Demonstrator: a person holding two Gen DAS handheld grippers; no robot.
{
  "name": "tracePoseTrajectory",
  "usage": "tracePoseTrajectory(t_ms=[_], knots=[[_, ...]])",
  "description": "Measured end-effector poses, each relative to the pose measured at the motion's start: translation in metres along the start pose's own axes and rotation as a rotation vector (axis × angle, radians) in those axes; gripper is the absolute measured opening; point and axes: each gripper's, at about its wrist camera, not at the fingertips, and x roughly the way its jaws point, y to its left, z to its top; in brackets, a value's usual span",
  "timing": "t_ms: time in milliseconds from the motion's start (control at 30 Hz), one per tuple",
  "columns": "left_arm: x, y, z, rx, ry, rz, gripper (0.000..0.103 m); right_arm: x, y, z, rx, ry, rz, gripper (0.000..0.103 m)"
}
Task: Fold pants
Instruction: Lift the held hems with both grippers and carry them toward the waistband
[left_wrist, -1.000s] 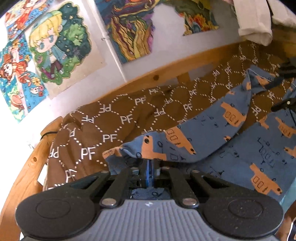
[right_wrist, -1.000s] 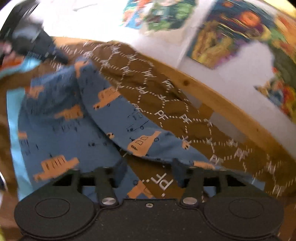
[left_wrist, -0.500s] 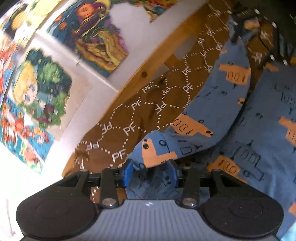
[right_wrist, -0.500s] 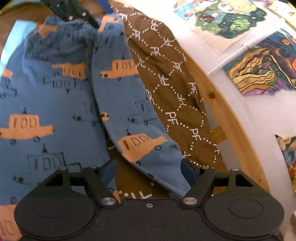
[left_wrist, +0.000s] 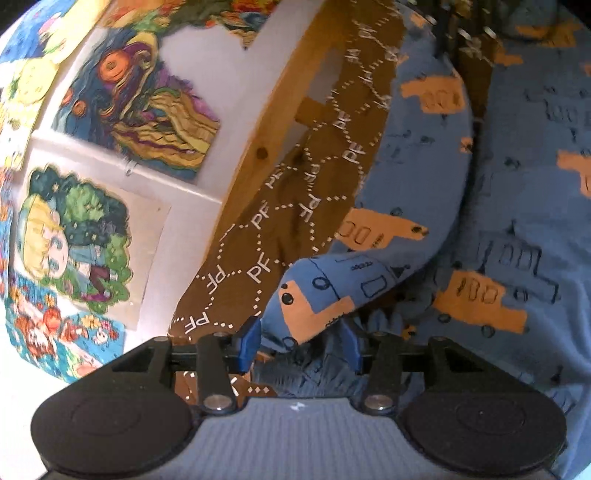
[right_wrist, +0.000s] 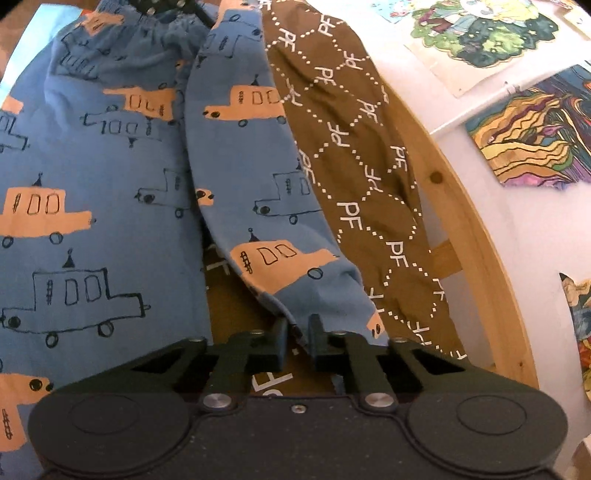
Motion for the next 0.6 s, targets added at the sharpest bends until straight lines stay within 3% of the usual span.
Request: tracePoseTrajectory(t_ms=[267, 333, 367, 400, 600], knots=[[-0.001, -0.012, -0.004, 0.080, -0.005, 0.034, 0.056, -0.011, -0.020, 0.001, 0.109, -0.038, -0.029, 0.001], [0.001, -0.013, -0.003, 0.095, -0.005, 0.052, 0.041, -0.013, -0.024, 0.002, 0.120, -0.039, -0.030, 0.001], [0.002, -0.011, -0.002, 0.088, -0.001, 0.051, 0.013, -0.013, -0.025, 0.002, 0.124, -0.039, -0.030, 0.001], [0.004, -0.008, -0.002, 0.073, 0.008, 0.043, 0.007, -0.014, -0.026, 0.002, 0.125, -0.040, -0.033, 0.001], [-0.008, 0.002, 0.002, -0.011, -0.007, 0.020, 0.002, -0.024, -0.028, -0.003, 0.148, -0.037, -0.049, 0.001]])
